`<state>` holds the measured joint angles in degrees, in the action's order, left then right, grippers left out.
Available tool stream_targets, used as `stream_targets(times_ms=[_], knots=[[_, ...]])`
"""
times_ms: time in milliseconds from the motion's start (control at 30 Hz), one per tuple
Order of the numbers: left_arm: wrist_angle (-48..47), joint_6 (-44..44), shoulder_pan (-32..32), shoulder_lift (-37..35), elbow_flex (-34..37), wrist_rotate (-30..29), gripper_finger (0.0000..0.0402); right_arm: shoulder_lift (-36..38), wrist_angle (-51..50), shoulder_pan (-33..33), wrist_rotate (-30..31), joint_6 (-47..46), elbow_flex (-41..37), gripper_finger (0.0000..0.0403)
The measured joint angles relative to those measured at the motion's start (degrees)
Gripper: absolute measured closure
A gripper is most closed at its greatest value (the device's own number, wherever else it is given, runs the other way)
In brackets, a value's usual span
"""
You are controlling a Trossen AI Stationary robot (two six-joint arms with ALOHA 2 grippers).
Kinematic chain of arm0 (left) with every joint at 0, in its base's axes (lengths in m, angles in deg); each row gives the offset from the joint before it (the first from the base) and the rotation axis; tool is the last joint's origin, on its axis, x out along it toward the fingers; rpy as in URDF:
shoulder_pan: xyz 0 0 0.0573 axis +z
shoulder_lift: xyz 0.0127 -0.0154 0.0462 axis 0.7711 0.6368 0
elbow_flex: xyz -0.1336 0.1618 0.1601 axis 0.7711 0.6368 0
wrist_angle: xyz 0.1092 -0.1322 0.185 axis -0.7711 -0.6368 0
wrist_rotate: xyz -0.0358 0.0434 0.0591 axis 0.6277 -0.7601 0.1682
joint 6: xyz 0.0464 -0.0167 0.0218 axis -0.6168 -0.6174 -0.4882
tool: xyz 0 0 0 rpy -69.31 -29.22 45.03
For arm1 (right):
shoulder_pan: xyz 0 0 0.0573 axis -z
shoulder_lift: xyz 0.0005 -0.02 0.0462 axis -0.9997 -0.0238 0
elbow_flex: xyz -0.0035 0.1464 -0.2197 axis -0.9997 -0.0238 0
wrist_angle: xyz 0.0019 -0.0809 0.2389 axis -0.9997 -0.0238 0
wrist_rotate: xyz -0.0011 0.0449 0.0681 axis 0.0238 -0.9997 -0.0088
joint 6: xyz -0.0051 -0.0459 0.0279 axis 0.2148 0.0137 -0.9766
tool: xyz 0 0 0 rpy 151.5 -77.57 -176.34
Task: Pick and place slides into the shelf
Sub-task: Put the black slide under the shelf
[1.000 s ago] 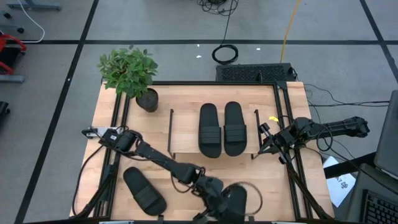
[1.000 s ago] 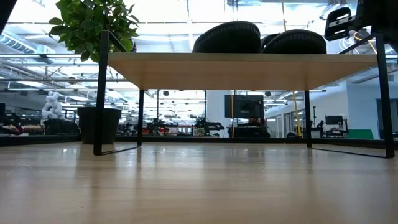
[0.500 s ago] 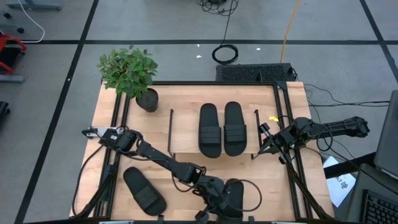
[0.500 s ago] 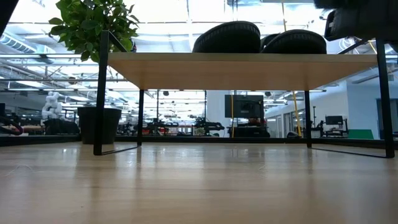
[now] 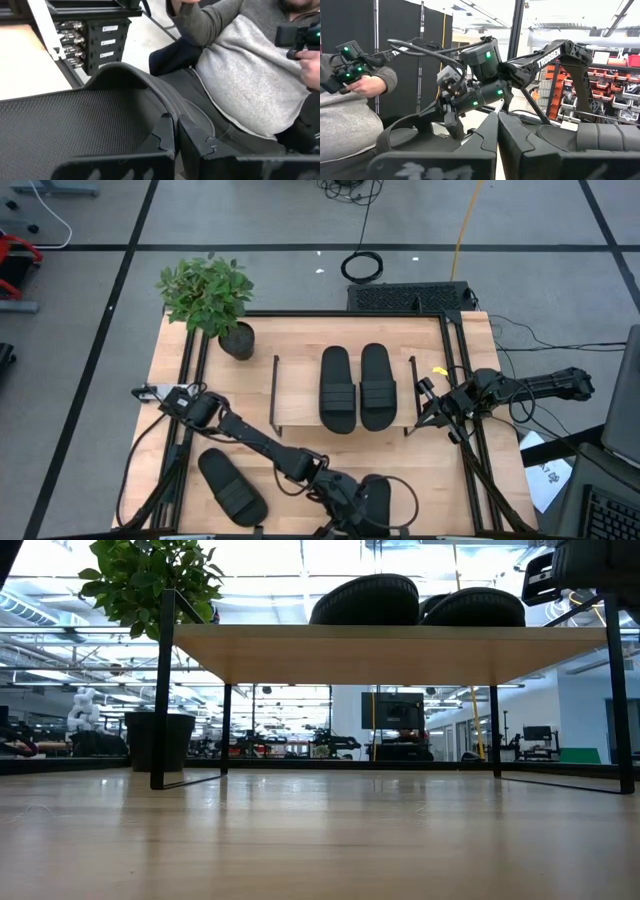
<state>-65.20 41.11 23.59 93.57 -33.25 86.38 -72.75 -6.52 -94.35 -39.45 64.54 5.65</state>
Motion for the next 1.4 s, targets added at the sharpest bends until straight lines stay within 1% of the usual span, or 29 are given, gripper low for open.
stream_targets(times_ms=[67, 133, 200, 433, 700, 1033, 1167, 1300, 1400], knots=[[0.31, 0.58, 0.38, 0.20, 0.00, -0.41, 0.0401, 0.00, 0.02, -0.01, 0.00, -0.02, 0.00, 0.0403], [0.91, 1.34, 0.74, 0.44, -0.02, -2.36, 0.0401, 0.00, 0.02, 0.00, 0.02, -0.01, 0.00, 0.0403], [0.33, 1.28, 1.45, 0.64, -0.02, -3.09, 0.0401, 0.00, 0.02, 0.00, 0.04, -0.02, 0.00, 0.0403], [-4.62, 0.74, 3.73, 0.65, 0.00, -8.62, 0.0401, 0.01, 0.02, -0.02, 0.12, -0.37, 0.00, 0.0403], [-7.80, -1.92, 6.30, 0.66, 0.02, -7.76, 0.0401, 0.02, 0.02, 0.00, 0.20, -0.02, 0.00, 0.0403], [-10.38, -3.86, 9.32, 0.63, 0.00, -8.16, 0.0401, 0.02, 0.02, -0.01, 0.20, -0.01, 0.00, 0.0403], [-12.50, -4.72, 9.52, 0.63, -0.02, -10.31, 0.0401, 0.02, 0.02, -0.02, 0.20, 0.00, 0.00, 0.0403], [-14.08, -5.62, 9.57, 0.63, -0.02, -13.96, 0.0401, 0.02, 0.02, -0.01, 0.20, 0.00, 0.00, 0.0403], [-14.47, -6.49, 9.62, 0.63, -0.02, -14.38, 0.0395, 0.01, 0.02, 0.00, 0.20, 0.00, 0.00, 0.0403]])
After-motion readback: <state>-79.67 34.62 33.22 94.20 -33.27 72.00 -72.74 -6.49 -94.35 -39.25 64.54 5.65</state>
